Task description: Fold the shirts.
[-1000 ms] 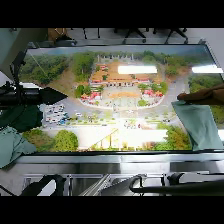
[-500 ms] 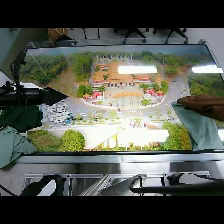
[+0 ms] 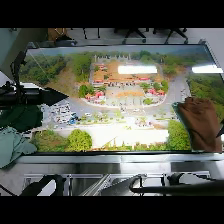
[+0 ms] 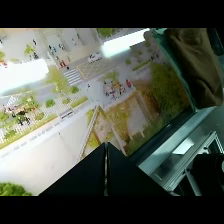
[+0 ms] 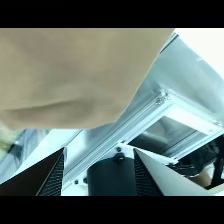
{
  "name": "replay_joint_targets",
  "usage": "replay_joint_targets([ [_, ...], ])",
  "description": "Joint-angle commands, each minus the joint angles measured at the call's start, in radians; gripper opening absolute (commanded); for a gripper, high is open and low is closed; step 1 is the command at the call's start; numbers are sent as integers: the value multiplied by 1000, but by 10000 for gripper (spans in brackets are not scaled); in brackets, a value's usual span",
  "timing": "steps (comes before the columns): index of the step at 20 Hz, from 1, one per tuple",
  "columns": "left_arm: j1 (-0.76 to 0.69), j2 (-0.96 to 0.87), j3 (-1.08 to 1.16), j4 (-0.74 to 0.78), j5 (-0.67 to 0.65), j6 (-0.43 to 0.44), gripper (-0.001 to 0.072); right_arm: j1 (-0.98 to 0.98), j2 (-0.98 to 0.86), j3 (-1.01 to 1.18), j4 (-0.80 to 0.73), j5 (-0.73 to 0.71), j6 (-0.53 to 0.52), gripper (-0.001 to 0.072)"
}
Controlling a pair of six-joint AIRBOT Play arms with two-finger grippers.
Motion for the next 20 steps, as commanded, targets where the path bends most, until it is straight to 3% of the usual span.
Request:
replay_joint_targets([
  [1, 1, -1, 0, 1, 5, 1, 11, 16, -51, 113, 13, 6, -17, 485],
  [3, 1, -1, 0, 0, 28, 0, 12, 61, -71, 224, 65, -34, -17, 481],
  [4, 1, -1, 1, 0, 44, 0, 12, 92, -74, 261, 105, -72, -17, 420],
  [5, 1, -1, 0, 1, 56, 1, 12, 128, -72, 283, 163, -121, -19, 142],
  [6, 1, -1, 0, 1, 65, 11, 12, 167, -67, 285, 221, -175, -19, 26],
  [10, 1, 34, -50, 9, 21, 37, 10, 430, -44, 188, 280, -323, -106, 19],
  [16, 1, 263, -398, 95, 63, 34, 10, 838, 122, -206, 346, -567, -154, 19],
  [20, 1, 342, -501, 106, 64, 34, 11, 980, 130, -243, 351, -640, -217, 19],
])
